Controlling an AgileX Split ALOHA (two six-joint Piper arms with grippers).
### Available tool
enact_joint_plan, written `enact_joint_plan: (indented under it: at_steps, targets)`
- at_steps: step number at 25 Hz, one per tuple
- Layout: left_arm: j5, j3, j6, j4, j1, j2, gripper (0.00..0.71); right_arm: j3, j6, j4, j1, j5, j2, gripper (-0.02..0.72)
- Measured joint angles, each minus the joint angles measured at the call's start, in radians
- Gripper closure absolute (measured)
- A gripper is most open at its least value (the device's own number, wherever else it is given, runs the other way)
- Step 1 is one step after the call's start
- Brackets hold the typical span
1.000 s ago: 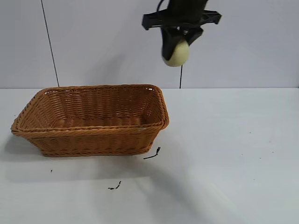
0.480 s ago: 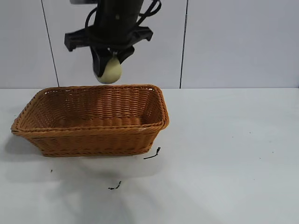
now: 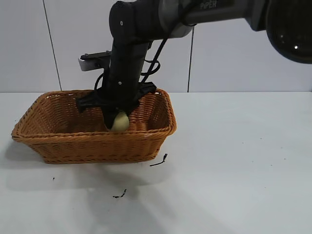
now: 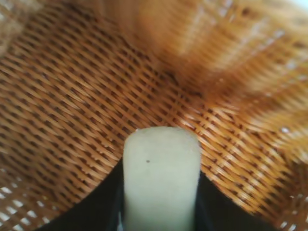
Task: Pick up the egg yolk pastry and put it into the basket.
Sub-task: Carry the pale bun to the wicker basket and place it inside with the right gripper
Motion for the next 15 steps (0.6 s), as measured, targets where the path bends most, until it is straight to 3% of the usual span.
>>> enact_joint_plan:
  at_steps: [4, 6, 15]
  targets:
    - [0.000, 0.000, 0.000, 0.000, 0.000, 0.000, 0.014, 0.000, -0.039, 0.000, 0.000, 0.007, -0.008, 0.168]
    - [0.000, 0.000, 0.000, 0.000, 0.000, 0.000, 0.014, 0.000, -0.061, 0.000, 0.000, 0.022, -0.021, 0.092]
    - [0.000, 0.000, 0.000, 0.000, 0.000, 0.000, 0.014, -0.210, -0.060, 0.007, -0.074, 0.144, -0.092, 0.043]
